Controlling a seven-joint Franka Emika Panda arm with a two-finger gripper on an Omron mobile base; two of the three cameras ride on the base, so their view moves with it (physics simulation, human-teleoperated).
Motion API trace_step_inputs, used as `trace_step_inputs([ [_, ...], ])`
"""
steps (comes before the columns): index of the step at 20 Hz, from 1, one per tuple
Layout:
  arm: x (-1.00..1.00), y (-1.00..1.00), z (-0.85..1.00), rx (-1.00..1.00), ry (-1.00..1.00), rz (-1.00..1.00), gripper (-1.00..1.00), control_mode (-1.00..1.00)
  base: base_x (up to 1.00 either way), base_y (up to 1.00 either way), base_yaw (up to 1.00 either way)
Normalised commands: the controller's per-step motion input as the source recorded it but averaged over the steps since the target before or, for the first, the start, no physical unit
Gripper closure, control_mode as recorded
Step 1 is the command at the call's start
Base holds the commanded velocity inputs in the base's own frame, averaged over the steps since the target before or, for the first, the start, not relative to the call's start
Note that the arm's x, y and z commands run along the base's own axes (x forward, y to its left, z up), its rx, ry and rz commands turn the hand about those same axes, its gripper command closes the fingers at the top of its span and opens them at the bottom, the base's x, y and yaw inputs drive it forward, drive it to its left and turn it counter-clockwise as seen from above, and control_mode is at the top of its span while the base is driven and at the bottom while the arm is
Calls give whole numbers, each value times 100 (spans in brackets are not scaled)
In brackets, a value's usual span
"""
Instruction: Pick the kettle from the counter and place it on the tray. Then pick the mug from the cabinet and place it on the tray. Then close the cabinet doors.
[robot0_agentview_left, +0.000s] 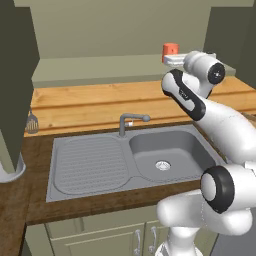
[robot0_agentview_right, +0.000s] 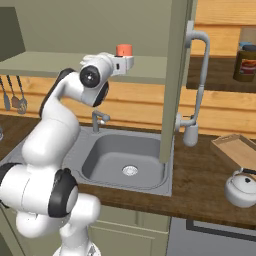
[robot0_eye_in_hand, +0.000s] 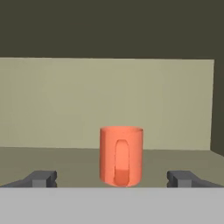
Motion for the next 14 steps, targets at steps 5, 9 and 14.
trace_step_inputs([
  [5, 29, -1, -10, 0, 0, 5, -100, -100, 0, 0, 0],
  [9, 20, -26, -3, 4, 0, 6, -100, -100, 0, 0, 0],
  [14, 18, -25, -3, 3, 0, 5, -100, -100, 0, 0, 0],
])
